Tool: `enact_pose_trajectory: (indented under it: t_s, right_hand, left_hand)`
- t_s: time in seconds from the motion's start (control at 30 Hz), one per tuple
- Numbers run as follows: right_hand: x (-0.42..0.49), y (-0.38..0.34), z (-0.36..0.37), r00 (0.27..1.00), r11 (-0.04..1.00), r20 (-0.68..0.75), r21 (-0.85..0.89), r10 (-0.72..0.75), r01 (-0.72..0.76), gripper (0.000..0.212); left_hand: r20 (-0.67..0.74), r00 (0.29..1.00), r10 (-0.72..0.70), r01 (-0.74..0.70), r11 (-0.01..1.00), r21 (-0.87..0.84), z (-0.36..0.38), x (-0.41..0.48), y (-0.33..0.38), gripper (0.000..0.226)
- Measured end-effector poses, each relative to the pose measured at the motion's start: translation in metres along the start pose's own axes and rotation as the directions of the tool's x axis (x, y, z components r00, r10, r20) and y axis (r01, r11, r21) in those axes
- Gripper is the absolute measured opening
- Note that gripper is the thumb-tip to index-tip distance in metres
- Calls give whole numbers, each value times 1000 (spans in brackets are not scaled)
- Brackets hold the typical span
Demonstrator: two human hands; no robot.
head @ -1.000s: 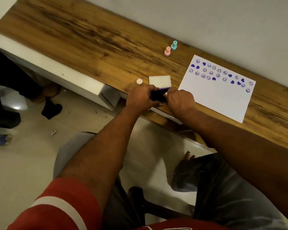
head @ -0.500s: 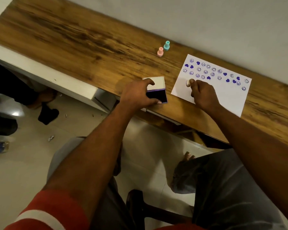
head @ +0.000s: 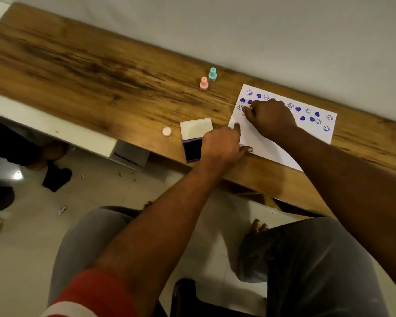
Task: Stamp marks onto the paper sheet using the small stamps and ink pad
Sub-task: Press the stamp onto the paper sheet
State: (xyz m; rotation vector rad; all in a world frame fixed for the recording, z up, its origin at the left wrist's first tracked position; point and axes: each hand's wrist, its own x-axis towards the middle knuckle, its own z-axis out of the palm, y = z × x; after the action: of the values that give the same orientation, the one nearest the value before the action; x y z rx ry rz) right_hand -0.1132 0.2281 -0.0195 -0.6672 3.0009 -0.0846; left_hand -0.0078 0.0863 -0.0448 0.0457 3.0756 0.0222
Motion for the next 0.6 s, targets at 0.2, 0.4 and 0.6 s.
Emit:
enact_pose_trajectory:
  t_s: [0.2,0.4,0.6]
  right_hand:
    - [6,-8,3,999,1000,43,-15,15,-14,58]
    - [7,-5,4,999,1000,35,-8,2,-2,59]
    - [-3,14,2,990,979,-30,157,136,-129,57]
  left_hand:
    - [94,995,-26,25,1000,10,8,-3,3,82]
    - [93,995,-30,27,999,31,7,1,5,85]
    - [77,997,-29,27,999,28,-2,1,8,79]
